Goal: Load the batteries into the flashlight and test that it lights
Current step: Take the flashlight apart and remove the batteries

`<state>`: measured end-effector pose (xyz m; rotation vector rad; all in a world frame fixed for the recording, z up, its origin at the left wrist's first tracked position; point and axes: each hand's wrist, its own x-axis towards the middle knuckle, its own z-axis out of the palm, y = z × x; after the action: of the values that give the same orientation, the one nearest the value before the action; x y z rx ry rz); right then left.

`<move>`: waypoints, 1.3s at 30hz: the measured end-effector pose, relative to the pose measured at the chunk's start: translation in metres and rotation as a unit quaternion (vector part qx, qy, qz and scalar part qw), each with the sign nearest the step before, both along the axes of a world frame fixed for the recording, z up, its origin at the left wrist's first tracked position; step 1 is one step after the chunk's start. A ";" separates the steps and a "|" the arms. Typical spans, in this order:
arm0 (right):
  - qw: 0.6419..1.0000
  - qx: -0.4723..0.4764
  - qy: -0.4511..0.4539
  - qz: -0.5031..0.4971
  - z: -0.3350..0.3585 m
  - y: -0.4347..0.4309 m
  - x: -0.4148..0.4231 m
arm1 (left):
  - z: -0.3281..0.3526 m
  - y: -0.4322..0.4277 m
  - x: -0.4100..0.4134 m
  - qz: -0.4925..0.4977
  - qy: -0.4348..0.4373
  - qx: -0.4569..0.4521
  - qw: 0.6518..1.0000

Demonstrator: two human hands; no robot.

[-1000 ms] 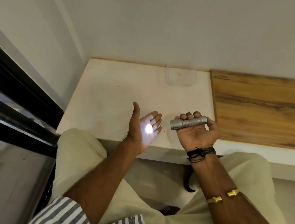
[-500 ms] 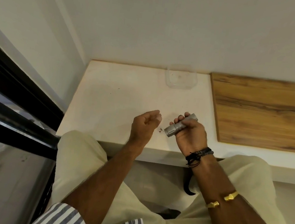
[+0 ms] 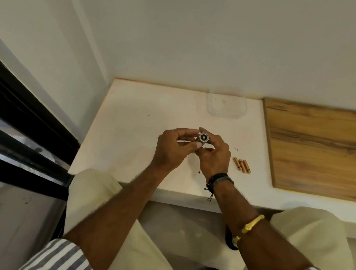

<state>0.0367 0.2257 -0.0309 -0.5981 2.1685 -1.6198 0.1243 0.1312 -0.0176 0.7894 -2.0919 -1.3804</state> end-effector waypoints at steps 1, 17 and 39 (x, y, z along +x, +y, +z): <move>1.000 0.005 0.016 0.004 0.002 -0.009 -0.004 | 0.001 -0.008 -0.003 -0.002 0.004 -0.011 1.000; 0.996 -0.031 0.080 0.017 0.023 -0.145 -0.087 | 0.021 -0.142 -0.088 0.043 0.057 -0.082 0.994; 0.990 0.034 0.138 0.000 -0.014 -0.216 -0.130 | -0.020 -0.200 -0.137 0.087 0.058 0.047 0.993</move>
<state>-0.0930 0.0093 -0.0450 -0.8447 2.4053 -1.5331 -0.0126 -0.0692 -0.0378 0.8845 -1.8358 -1.4022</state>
